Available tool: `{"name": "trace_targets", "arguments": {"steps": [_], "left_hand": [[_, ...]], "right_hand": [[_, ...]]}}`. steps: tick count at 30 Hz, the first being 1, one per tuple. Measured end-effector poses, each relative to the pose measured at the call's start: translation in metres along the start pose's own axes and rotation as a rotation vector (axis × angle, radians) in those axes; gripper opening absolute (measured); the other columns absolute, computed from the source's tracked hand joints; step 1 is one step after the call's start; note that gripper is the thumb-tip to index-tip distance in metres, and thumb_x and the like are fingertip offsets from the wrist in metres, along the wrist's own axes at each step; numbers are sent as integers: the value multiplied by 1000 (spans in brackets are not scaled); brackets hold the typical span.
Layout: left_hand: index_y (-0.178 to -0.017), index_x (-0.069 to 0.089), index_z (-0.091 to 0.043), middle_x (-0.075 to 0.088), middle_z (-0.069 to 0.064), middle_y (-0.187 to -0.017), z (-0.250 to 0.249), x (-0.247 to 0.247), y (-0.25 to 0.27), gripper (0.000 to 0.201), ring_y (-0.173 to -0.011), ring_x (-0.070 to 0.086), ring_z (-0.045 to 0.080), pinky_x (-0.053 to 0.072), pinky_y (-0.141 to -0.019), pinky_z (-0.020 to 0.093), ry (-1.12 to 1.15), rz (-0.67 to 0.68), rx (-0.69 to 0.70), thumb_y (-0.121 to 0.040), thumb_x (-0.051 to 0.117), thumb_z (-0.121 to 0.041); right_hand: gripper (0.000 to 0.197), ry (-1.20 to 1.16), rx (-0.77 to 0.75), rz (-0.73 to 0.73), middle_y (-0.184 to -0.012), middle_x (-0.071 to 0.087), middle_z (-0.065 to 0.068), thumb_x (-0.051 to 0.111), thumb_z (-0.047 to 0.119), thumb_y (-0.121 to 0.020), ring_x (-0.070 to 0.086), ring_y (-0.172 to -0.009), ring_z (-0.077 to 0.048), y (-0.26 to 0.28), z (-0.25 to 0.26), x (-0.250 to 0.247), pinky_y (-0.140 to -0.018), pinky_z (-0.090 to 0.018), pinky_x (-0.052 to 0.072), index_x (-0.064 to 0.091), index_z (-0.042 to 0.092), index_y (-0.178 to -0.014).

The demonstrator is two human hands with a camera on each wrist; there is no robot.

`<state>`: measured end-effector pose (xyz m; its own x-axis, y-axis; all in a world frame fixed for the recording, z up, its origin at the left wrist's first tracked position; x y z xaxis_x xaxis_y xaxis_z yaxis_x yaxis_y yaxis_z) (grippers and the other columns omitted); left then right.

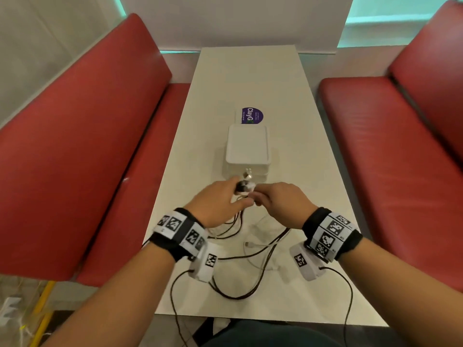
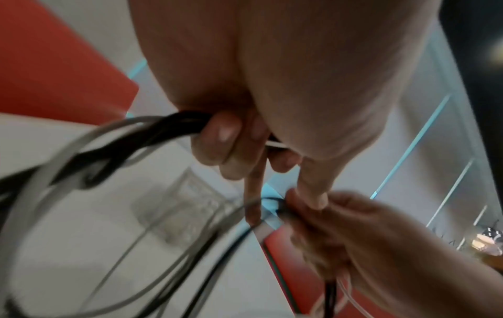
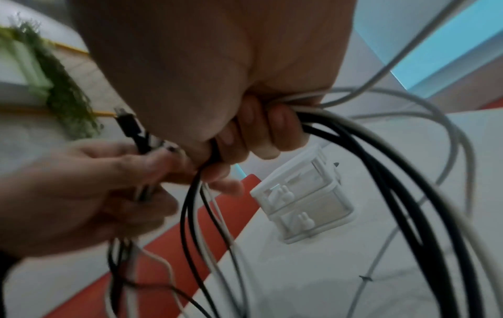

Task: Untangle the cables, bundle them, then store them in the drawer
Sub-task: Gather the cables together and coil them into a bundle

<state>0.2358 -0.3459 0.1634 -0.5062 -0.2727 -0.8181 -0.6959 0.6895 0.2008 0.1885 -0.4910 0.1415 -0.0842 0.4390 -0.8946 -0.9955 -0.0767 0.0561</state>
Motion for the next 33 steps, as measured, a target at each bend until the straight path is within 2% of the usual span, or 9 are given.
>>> {"name": "trace_targets", "arguments": {"steps": [4, 10, 16, 19, 21, 23, 26, 30, 33], "left_hand": [[-107, 59, -24, 71, -4, -89, 2, 14, -8, 25, -87, 68, 12, 54, -87, 46, 267, 31, 2, -96, 56, -47], [-100, 43, -29, 55, -8, -71, 25, -30, -2, 17, -69, 55, 22, 40, -61, 37, -120, -166, 17, -101, 51, -44], [-100, 47, -19, 54, -6, -65, 43, -36, 11, 23, -59, 50, 13, 31, -51, 27, -183, -195, -28, -101, 52, -42], [-88, 41, -27, 54, -4, -63, 58, -41, 18, 23, -58, 51, 12, 34, -52, 29, -143, -216, -47, -100, 53, -43], [-83, 36, -30, 55, -3, -63, 67, -41, 21, 28, -57, 53, 17, 40, -54, 36, -178, -218, -74, -99, 52, -46], [-83, 36, -29, 56, -3, -63, 76, -44, 22, 28, -59, 54, 20, 42, -57, 39, -180, -246, -100, -99, 52, -47], [-85, 37, -31, 58, -4, -65, 82, -44, 22, 26, -63, 57, 23, 44, -59, 40, -161, -256, -105, -99, 53, -46], [-101, 52, -21, 66, 1, -75, 92, -52, 26, 23, -77, 63, 34, 50, -69, 47, -115, -308, -149, -98, 55, -44], [-94, 50, -23, 62, -1, -69, 101, -52, 30, 23, -74, 62, 34, 50, -68, 48, -125, -292, -172, -97, 55, -45]], "right_hand": [[32, -305, 23, 21, -61, 53, 11, 48, 45, -103, 46, -56, -6, 7, -7, -9, -61, -30, 38, 61, 29, -79], [59, -507, 281, 236, -54, 63, -8, 64, 68, -85, 58, -49, -17, 30, -49, 3, -62, -32, 48, 47, 15, -66], [66, -139, 292, -4, -47, 47, -2, 64, 64, -87, 38, -42, -14, 19, -60, -5, -51, -32, 34, 52, 6, -57], [60, -413, 395, 7, -53, 65, -2, 72, 62, -81, 48, -41, -9, 23, -73, -5, -49, -26, 41, 67, 3, -69], [64, -529, 381, 9, -51, 52, -1, 79, 59, -76, 46, -42, -12, 23, -76, -8, -49, -25, 40, 61, -2, -73], [62, -478, 354, -7, -52, 42, 2, 81, 59, -75, 40, -44, -10, 22, -77, -14, -48, -25, 37, 61, 0, -70], [67, -280, 413, 19, -47, 53, 5, 77, 69, -71, 45, -41, -12, 21, -87, -23, -46, -24, 36, 58, 5, -60], [55, -508, 476, 196, -56, 69, -6, 76, 63, -76, 67, -58, -34, 31, -107, -18, -43, -27, 35, 56, 12, -68], [52, -373, 432, 149, -45, 46, 6, 80, 55, -76, 47, -44, -16, 34, -119, -28, -50, -28, 35, 51, 16, -58]]}}
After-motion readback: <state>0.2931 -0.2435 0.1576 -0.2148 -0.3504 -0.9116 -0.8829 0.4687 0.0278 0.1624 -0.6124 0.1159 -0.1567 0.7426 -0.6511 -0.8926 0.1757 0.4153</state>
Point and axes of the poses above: each hand's wrist, its own y-axis away from the middle knuckle, its own x-axis out of the palm, z = x × y, the point moved 6 cm from there along -y, towards the middle knuckle
